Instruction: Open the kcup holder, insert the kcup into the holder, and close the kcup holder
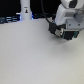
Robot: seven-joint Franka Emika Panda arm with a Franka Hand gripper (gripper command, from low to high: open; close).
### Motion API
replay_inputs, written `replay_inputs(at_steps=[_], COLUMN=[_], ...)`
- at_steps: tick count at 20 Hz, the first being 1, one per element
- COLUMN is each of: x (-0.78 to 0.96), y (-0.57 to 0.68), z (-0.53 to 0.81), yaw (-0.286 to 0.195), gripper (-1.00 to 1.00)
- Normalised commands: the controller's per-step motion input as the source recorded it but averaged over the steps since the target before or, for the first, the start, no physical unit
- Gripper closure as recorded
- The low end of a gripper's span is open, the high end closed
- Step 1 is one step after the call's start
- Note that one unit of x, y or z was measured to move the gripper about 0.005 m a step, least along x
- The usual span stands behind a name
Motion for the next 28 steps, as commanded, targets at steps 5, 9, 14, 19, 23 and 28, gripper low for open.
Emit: replay_inputs(at_steps=[5, 9, 14, 19, 23, 28], x=[-0.69, -0.56, -0.56, -0.54, -0.55, -0.53], y=[0.62, 0.59, 0.59, 0.61, 0.61, 0.6], z=[-0.01, 0.01, 0.0, 0.0, 0.01, 0.01], yaw=[0.034, 0.054, 0.05, 0.041, 0.037, 0.038], gripper=[-1.0, -1.0, -1.0, -1.0, -1.0, -1.0])
